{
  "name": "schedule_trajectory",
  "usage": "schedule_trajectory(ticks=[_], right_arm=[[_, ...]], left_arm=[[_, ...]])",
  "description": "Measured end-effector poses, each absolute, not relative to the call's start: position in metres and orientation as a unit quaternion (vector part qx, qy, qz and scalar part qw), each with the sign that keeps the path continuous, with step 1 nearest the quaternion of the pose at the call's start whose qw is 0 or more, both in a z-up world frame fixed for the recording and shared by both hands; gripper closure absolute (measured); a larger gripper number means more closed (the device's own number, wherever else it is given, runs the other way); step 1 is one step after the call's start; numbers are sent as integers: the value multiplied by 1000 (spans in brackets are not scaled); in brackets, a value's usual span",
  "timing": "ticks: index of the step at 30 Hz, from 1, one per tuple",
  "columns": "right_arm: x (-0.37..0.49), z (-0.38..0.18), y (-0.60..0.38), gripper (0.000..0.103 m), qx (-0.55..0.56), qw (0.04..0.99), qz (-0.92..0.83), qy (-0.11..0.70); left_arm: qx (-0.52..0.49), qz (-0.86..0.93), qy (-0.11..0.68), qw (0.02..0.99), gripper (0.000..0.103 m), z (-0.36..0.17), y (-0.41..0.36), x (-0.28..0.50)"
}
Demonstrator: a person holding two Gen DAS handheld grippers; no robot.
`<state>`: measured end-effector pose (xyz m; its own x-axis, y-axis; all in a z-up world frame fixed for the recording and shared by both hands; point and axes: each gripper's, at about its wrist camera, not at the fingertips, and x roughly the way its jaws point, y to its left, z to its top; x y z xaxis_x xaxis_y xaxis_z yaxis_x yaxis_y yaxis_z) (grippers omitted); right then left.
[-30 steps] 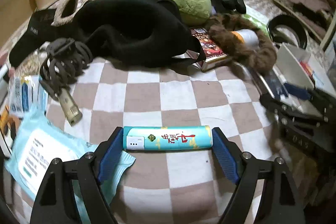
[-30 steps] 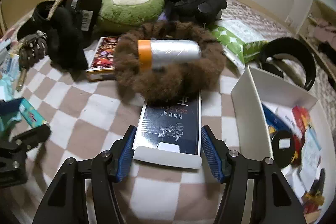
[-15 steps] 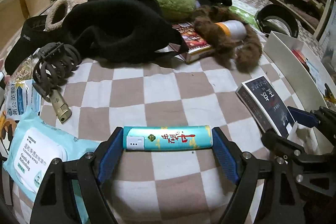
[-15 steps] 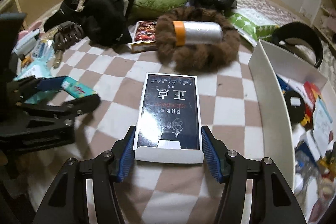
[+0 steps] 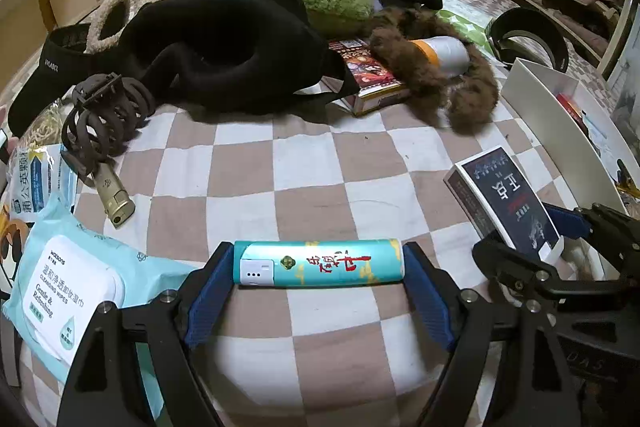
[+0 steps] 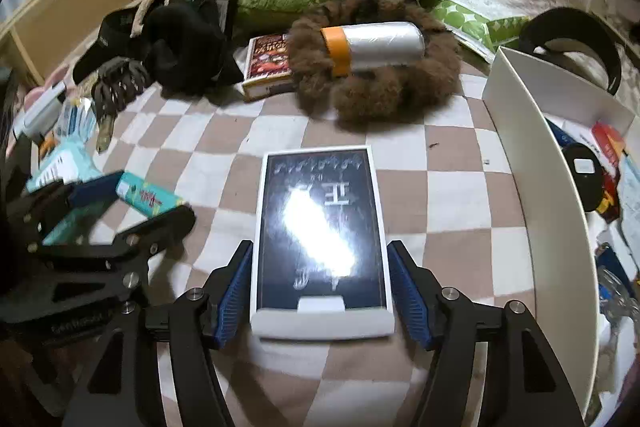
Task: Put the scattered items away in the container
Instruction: 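Close the left gripper on the teal lighter while the right gripper grasps the black book box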
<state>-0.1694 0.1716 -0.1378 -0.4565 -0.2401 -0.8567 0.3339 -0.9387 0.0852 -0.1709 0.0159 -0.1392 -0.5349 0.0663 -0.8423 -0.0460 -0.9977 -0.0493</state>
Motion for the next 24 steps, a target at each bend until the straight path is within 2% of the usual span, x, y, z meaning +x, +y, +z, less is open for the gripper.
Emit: schedule_trajectory(ticks=[3,7,24], right_arm=[[-173,-138,173,35,492,172,-852,43],[-175,-137,176,42,490,175,-853,36],[-170,-127,199,42,494,198,-843,-77]], left_arm=[[-482,875,-9,41,19,-138,14,-168],[-483,874,11,51,18,-137,16,-164],[-481,876,-14,30,20,-138,15,-167]])
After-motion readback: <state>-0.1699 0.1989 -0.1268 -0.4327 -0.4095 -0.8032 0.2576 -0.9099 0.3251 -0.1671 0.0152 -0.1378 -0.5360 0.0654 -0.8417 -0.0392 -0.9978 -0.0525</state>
